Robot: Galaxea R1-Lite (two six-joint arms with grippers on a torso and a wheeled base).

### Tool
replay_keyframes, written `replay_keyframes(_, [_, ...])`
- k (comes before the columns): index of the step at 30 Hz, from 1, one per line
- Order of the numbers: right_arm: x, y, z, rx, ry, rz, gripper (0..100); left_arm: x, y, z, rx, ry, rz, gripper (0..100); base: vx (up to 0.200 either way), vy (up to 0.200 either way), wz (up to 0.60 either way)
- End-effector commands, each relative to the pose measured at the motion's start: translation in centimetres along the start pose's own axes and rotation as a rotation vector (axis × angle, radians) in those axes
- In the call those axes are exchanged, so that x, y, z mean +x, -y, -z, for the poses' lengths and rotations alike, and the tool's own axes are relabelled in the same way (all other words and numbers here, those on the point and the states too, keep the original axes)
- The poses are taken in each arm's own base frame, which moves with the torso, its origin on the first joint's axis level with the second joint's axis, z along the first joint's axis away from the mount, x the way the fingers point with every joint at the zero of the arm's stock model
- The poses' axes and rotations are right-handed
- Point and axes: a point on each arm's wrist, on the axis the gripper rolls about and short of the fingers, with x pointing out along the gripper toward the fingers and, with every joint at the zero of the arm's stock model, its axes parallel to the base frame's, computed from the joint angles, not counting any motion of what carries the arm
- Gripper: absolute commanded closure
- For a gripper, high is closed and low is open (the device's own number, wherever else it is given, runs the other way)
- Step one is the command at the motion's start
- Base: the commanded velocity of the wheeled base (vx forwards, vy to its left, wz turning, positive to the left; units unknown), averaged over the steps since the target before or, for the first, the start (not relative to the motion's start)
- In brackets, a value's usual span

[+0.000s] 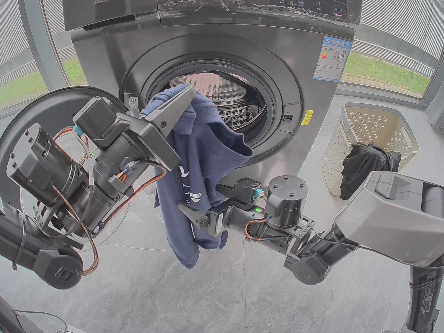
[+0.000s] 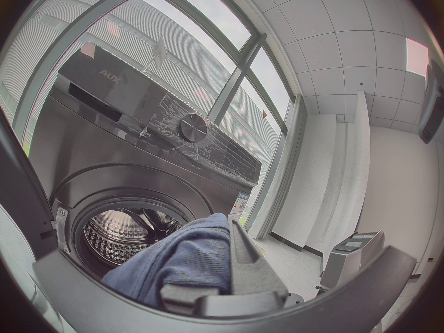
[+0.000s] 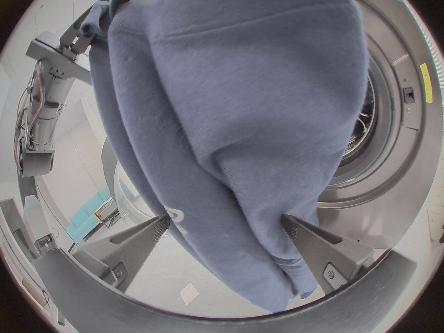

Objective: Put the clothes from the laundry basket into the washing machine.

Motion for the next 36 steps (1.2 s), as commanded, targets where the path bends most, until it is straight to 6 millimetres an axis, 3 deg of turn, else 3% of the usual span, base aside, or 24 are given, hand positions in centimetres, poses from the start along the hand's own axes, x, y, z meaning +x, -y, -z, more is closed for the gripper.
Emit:
replay_keyframes(1, [0.8, -0.7, 1.0, 0.000, -0.004, -0.022, 0, 0.0, 0.0, 0.0, -0.001, 0.000, 0.000, 100, 0.000, 0.000, 0.00])
replay_keyframes(16, [4.8, -1.4, 3.2, -0.026, 0.061, -0.025, 0, 0.0, 0.0, 0.0, 0.003, -0.001, -0.005, 100, 0.000, 0.000, 0.00])
replay_keyframes(27, [3.3, -3.4, 3.6, -0.020, 0.055, -0.086, 0, -0.1, -0.6, 0.8, 0.015, -0.026, -0.022, 100, 0.000, 0.000, 0.00])
replay_keyframes(36, [4.0, -4.2, 3.8, -0.017, 0.061, -0.081, 0, 0.0, -0.8, 0.7, 0.018, -0.020, -0.028, 100, 0.000, 0.000, 0.00])
